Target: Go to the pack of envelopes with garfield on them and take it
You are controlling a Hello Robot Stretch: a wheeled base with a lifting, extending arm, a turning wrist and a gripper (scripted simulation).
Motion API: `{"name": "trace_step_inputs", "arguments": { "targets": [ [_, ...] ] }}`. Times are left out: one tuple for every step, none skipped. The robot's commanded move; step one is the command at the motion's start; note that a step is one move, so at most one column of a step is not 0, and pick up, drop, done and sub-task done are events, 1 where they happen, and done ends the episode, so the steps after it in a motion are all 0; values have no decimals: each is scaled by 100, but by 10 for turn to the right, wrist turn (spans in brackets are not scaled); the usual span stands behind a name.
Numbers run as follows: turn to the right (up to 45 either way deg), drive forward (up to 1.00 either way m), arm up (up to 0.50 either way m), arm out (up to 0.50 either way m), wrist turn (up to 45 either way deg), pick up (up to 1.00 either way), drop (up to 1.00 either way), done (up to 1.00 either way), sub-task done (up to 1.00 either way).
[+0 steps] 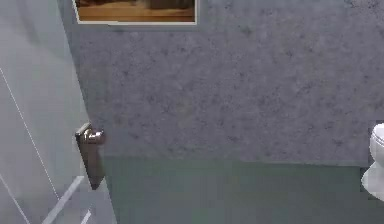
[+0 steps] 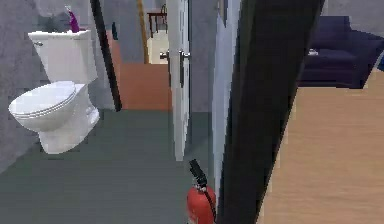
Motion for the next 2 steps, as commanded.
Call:
{"name": "trace_step_inputs", "arguments": {
  "targets": [
    [450, 0, 0, 0, 0, 0, 0, 0, 0],
    [30, 0, 0, 0, 0, 0, 0, 0, 0]
  ]
}}
